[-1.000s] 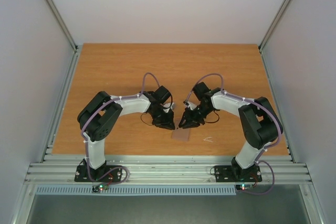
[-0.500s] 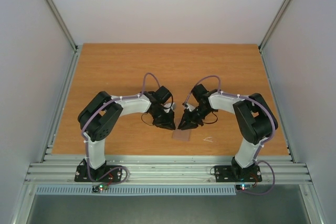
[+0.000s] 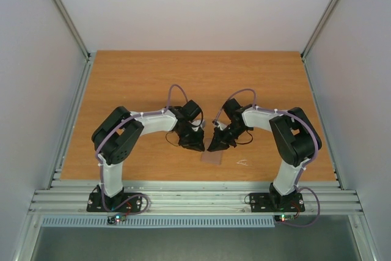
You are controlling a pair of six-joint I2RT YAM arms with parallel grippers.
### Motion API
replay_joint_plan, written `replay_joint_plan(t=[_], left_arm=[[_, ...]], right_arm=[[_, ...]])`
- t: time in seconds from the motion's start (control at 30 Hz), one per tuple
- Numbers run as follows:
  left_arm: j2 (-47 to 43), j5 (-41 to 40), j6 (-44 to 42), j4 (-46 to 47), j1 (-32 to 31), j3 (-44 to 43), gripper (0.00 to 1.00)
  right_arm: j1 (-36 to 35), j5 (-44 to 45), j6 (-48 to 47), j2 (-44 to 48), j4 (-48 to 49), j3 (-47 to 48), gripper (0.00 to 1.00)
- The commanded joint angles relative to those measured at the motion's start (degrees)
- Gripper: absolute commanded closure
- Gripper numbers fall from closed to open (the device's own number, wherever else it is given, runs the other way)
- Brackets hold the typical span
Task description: Put the credit cards into the card holder
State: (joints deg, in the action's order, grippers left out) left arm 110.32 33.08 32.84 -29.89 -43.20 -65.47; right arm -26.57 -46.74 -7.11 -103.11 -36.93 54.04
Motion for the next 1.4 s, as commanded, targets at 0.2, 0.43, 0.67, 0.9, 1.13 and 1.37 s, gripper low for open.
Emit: replay_joint_plan(t=[0.2,0.43,0.67,0.9,1.13,1.37], left_arm=[[-7.83,-7.65,-1.41,-3.45,-2.50,0.64,0.70],[-10.12,-10.78,-3.34,-4.78,-4.65,2.87,0.62],[-6.45,-11.81,-1.38,-1.63,-7.01,3.10,0.60],[-2.96,-15.29,2.43,-0.85,-7.60,2.37,0.60],[-2.73,-18.49,4.80,-2.85,-7.69,2.25,0.62],[-3.18,-19.38,5.30,-3.54,-7.69,2.47,0.63]], right_arm=[[-0.50,1.43,1.46,-1.88,-7.41,4.64,0.99],[-0.50,1.22,0.95,-2.39,-10.72,7.65,0.99],[-0.50,2.15,-1.23,-3.52,-14.17,9.63,0.99],[-0.50,3.57,-2.63,-4.20,-15.71,9.35,0.99],[-0.50,5.34,-2.82,-4.65,-15.24,9.36,0.99],[-0.50,5.17,-2.65,-5.67,-14.21,8.90,0.99]])
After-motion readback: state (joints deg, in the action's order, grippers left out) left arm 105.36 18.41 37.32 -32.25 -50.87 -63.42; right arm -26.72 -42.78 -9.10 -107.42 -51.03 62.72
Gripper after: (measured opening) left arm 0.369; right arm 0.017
